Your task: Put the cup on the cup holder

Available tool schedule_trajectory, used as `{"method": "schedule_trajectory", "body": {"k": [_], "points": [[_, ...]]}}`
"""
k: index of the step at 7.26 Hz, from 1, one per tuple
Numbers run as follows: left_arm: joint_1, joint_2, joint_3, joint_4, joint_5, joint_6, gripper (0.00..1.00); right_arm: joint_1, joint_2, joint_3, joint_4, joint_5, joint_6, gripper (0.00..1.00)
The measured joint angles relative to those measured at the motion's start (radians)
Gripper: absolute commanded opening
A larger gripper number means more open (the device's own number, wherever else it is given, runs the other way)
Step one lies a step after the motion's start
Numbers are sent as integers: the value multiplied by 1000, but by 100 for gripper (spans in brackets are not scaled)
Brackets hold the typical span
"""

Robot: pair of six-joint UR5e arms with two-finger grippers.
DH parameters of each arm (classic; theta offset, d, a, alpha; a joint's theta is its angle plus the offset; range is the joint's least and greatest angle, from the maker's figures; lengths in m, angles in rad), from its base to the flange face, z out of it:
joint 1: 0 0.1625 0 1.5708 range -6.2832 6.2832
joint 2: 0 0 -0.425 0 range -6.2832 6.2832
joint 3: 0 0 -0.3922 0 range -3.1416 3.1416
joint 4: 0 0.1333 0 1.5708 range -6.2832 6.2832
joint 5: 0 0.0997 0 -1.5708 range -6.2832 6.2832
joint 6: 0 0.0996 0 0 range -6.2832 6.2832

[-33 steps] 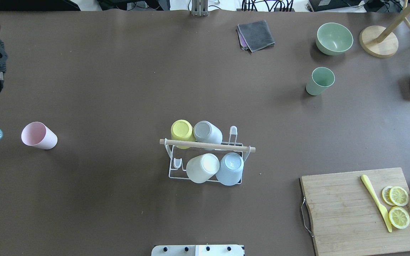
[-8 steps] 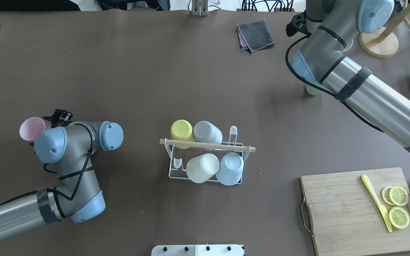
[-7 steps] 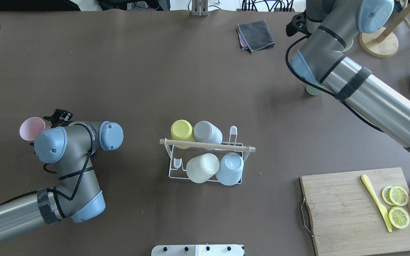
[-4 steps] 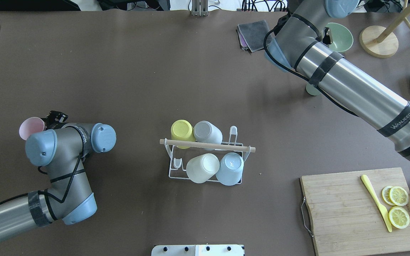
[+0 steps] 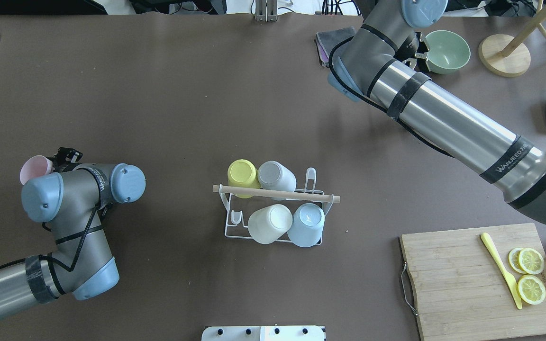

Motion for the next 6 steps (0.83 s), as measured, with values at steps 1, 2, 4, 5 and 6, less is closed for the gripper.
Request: {"method": "schedule_trajectory", "body": {"k": [1,2,4,5,6], "points": [[-1,12,-8,-10,0,0,93,-14,2,-6,-6,-41,-45,99],[-2,27,-11,-32,0,1,93,-25,3,-13,-11,-71,-93,99],[-2,48,-12,-63,0,1,93,-51,3,-24,-17,-98,-142,99],[-2,51,-12,-67,0,1,93,-63,3,-29,-18,-114,-151,99],[-3,51,-11,-69,0,1,93,-71,3,-33,-18,-134,-162,99]]}}
